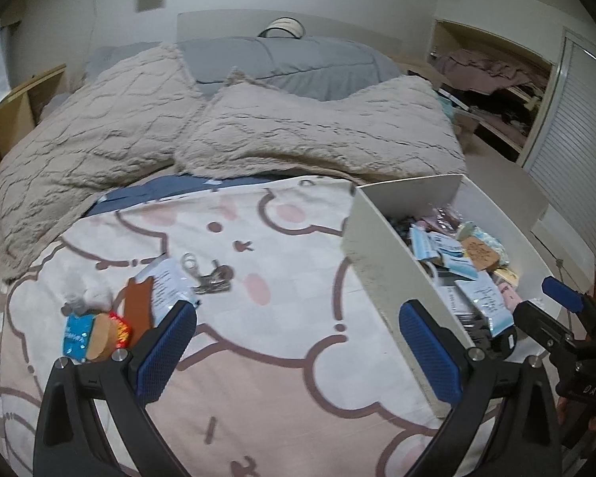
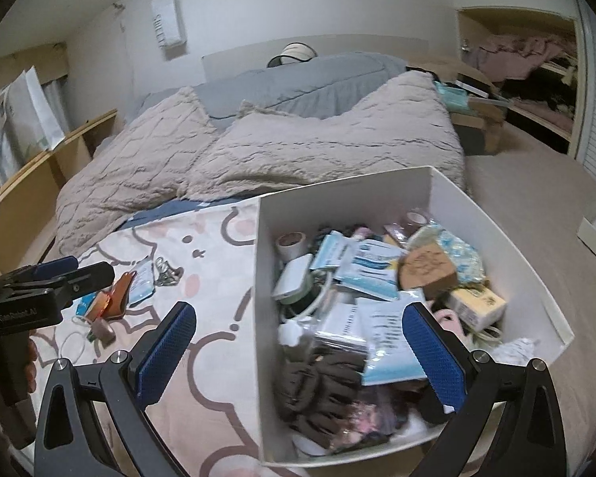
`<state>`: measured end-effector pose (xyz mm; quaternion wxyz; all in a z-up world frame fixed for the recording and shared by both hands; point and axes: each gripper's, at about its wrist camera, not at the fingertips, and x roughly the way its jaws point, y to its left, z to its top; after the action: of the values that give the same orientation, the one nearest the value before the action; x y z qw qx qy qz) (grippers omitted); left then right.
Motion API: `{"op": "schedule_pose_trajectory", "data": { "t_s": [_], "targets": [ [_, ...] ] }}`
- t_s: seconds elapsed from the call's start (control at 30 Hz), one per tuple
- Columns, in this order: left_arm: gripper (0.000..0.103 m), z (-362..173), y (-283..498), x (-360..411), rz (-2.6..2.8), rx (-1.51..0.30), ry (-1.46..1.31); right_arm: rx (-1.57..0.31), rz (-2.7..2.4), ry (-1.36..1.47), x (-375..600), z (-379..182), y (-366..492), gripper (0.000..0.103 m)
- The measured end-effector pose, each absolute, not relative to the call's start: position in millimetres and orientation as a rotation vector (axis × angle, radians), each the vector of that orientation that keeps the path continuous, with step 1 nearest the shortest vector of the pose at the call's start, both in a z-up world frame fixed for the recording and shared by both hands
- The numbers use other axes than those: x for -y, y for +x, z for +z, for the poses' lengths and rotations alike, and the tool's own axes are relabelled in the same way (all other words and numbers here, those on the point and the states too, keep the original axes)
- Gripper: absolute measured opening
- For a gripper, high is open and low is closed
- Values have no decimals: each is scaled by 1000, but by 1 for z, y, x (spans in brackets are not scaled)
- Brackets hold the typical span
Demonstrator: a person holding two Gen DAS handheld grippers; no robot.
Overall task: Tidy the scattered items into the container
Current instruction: 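Withdraw both tools from the box back toward the items on the bed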
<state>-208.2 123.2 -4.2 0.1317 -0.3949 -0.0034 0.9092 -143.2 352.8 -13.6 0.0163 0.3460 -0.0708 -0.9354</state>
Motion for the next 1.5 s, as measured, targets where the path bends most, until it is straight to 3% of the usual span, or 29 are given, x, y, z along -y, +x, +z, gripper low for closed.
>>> {"op": "schedule_pose_trajectory", "data": {
  "t_s": [0.9,1.5],
  "targets": [
    [103,-21,-200,-22,2804,76,-1218,40,-2760,1041,-255,-18,-168,103],
    [103,-52,-214,14,2812,88,-1324,-56,-2635,1116,-201,-54,-184,103]
  ]
}}
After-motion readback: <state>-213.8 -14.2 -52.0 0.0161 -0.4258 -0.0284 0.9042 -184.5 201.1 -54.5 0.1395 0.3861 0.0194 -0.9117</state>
